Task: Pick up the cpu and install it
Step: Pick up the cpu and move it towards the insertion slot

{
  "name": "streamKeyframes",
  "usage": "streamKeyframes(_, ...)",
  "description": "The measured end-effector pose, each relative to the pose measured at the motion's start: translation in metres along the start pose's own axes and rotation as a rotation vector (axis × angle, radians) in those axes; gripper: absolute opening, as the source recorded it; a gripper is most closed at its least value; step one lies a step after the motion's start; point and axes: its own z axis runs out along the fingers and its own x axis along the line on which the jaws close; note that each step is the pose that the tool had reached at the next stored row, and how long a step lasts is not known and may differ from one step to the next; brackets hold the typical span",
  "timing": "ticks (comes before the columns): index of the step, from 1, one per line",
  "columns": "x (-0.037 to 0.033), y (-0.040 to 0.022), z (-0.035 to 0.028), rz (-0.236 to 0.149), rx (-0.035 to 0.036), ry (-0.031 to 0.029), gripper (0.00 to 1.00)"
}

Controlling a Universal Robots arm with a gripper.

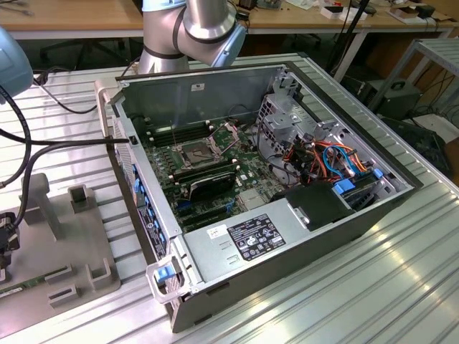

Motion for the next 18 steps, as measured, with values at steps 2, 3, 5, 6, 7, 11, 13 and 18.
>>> streamKeyframes(2, 0.0, 0.0, 0.0, 0.0, 0.0, 0.0, 0.67)
streamKeyframes(3, 0.0, 0.0, 0.0, -0.001, 0.0, 0.0, 0.67)
streamKeyframes(5, 0.0, 0.0, 0.0001, -0.008, -0.0001, 0.0002, 0.67)
streamKeyframes(6, 0.0, 0.0, 0.0002, -0.012, -0.0002, 0.0002, 0.67)
streamKeyframes(7, 0.0, 0.0002, 0.0007, -0.017, -0.0003, 0.0001, 0.67)
streamKeyframes(11, 0.0003, 0.0003, 0.0014, -0.028, -0.0004, 0.0004, 0.67)
streamKeyframes(13, 0.0015, 0.0003, 0.0017, -0.03, -0.0005, 0.0003, 0.67)
streamKeyframes(18, 0.0017, 0.0002, 0.0024, -0.055, -0.0007, 0.0008, 0.67)
